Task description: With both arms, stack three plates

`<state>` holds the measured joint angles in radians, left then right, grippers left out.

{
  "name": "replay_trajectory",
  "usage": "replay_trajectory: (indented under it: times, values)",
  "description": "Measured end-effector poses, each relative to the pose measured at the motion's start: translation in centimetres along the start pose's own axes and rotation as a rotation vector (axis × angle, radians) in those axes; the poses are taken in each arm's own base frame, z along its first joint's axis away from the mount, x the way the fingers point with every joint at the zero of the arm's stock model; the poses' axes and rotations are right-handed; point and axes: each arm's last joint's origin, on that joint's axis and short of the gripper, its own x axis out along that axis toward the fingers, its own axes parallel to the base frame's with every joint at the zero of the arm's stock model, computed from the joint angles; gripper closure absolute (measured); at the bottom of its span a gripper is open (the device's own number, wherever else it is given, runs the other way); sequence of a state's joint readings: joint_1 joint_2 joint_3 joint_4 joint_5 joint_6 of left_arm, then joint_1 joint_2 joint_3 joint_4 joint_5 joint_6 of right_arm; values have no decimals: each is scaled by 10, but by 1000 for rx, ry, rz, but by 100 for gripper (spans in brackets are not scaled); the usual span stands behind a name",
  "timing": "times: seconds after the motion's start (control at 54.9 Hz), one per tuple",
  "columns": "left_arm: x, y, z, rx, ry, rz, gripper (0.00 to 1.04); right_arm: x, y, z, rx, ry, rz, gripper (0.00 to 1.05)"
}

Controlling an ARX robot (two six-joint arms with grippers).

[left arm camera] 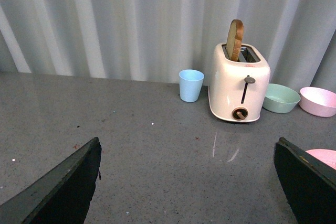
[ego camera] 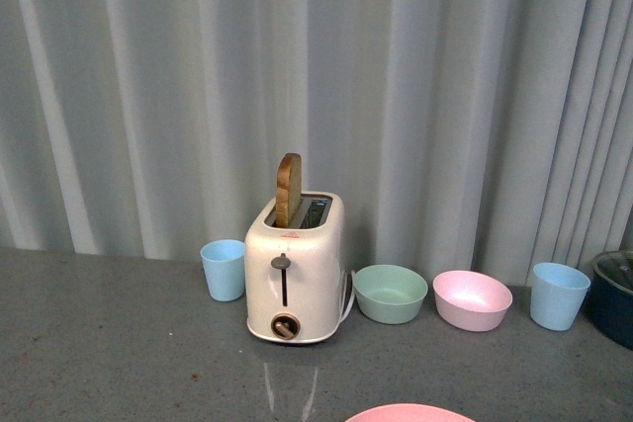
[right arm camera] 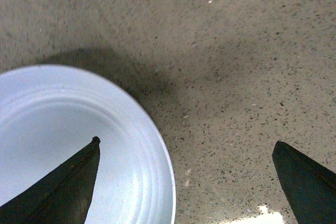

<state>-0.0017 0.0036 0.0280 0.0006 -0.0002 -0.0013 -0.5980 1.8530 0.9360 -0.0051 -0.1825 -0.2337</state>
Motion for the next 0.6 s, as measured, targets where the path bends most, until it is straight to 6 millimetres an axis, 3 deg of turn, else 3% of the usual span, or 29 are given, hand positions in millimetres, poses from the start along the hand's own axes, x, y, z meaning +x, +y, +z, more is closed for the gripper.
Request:
replay_trajectory:
  times: [0.237,0.601]
  values:
    - [0,0,0,0,0,0,7,17,11,-23,-153,55,86,7]
    - [0,0,0,0,0,0,7,34,12,-49,-160,113,119,7]
